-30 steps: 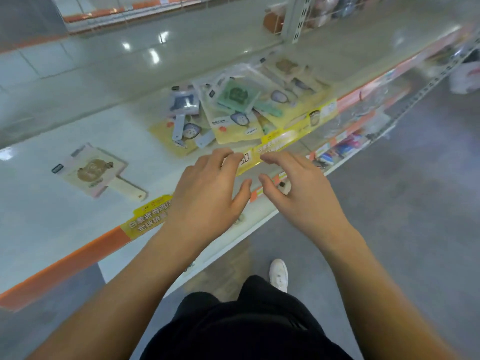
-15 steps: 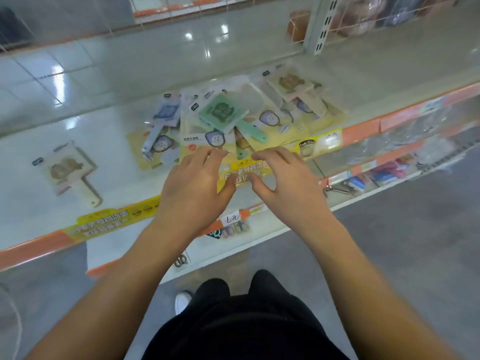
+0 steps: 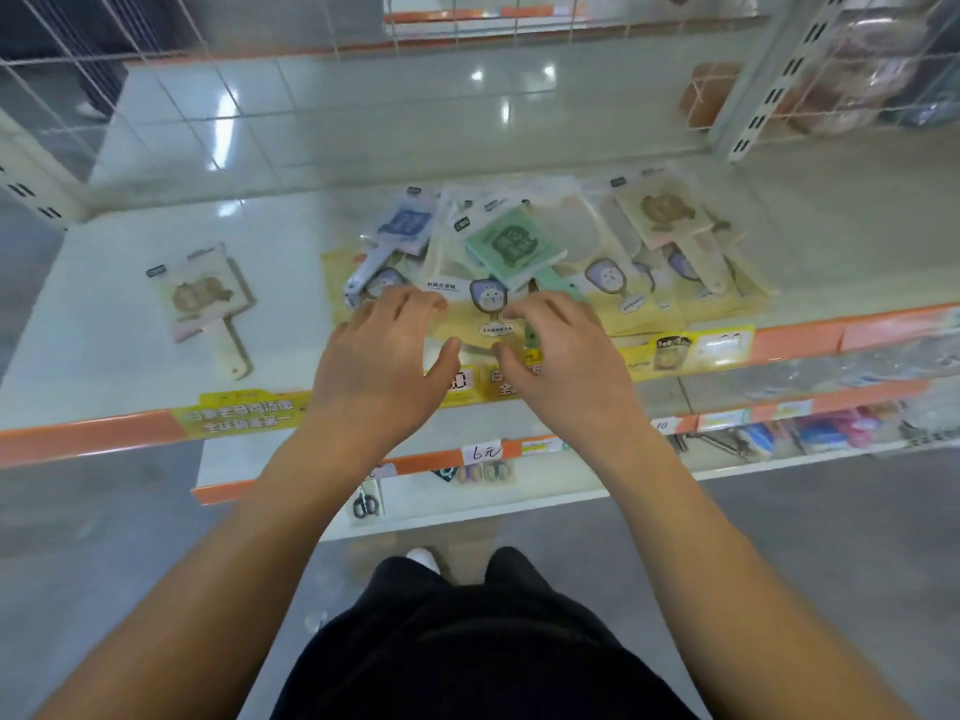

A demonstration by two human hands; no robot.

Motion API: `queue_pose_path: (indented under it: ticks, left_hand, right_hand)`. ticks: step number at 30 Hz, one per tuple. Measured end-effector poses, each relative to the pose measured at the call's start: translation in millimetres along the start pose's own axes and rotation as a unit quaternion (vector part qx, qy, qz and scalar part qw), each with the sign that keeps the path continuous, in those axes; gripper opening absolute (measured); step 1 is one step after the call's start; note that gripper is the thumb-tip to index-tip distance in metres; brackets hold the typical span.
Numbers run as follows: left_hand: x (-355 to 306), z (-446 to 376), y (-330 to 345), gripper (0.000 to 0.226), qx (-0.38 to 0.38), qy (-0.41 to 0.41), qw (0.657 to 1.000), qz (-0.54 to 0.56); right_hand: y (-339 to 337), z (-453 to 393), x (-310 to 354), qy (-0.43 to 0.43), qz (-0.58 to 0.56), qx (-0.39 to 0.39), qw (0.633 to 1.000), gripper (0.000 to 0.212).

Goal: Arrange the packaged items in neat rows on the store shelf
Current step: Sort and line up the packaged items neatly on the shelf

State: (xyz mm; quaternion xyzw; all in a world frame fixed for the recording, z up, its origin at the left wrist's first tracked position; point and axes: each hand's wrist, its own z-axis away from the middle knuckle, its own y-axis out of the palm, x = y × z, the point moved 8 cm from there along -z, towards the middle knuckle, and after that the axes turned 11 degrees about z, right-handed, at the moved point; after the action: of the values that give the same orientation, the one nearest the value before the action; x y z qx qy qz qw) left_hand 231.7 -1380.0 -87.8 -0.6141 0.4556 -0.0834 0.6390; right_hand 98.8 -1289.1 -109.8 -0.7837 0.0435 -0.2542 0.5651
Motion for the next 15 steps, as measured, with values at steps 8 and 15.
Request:
queue_pose_path:
  ticks: [8, 15]
  left_hand:
    - [10, -17, 1, 0.041, 0.005, 0.069, 0.997, 0.021]
    - [24, -29, 1, 0.039, 0.036, 0.046, 0.998, 0.011]
  right_hand:
    - [6, -17, 2, 0.034, 0.05, 0.016, 0.998, 0.032]
    - [14, -41, -6, 0.049, 0.064, 0.02, 0.997, 0.036]
